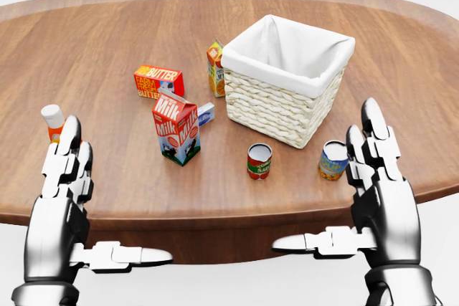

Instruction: Pick up the alphabet soup, and put it in the basket.

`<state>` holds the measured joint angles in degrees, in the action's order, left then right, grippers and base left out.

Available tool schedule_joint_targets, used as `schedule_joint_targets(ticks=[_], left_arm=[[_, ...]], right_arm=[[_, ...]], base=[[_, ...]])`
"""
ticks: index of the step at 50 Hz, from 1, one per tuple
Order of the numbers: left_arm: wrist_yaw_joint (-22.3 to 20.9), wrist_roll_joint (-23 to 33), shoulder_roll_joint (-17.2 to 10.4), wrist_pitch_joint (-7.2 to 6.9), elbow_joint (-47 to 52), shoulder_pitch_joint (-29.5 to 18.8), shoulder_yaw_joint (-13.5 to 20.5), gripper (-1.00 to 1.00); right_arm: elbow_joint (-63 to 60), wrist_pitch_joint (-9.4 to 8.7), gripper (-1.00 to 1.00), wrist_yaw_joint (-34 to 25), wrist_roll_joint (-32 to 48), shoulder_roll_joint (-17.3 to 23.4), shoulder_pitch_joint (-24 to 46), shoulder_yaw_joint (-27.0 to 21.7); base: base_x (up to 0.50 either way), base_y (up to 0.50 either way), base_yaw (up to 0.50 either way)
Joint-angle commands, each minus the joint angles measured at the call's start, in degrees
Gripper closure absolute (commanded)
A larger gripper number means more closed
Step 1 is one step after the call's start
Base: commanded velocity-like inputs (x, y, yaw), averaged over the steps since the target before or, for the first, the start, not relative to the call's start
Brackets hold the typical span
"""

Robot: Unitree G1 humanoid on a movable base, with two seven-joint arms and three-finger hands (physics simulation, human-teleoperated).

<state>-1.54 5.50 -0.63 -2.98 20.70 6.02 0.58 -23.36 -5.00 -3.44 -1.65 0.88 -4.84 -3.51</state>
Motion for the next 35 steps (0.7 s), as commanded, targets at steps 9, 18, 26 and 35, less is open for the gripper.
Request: schedule_joint_targets(ticks=[9,18,26,35], left_arm=[[0.0,0.3,0.2,-1.25,4.8,0.9,0.8,-1.00],[0.2,0.3,0.2,-0.88,4.4,0.7,1.0,-1.00],[0.4,0.5,0.2,-0.59,4.1,0.8,0.9,-1.00],[0.5,0.6,0.3,-0.86,4.7,1.0,0.8,-1.00]], right_arm=[[-3.1,0.00,-1.00,-0.5,0.0,-0.1,-0.7,-0.5],[-3.3,0.00,-1.00,-0.6,-0.5,-0.1,-0.7,-0.5],[-2.8,0.00,-1.00,-0.6,0.4,-0.1,-0.9,0.0],[-2.2,0.00,-1.00,-0.6,0.9,0.0,-0.7,-0.2]], base=[[0.00,0.00,0.00],[0.00,-0.05,0.00],[0.00,-0.44,0.00],[0.00,-0.46,0.00]])
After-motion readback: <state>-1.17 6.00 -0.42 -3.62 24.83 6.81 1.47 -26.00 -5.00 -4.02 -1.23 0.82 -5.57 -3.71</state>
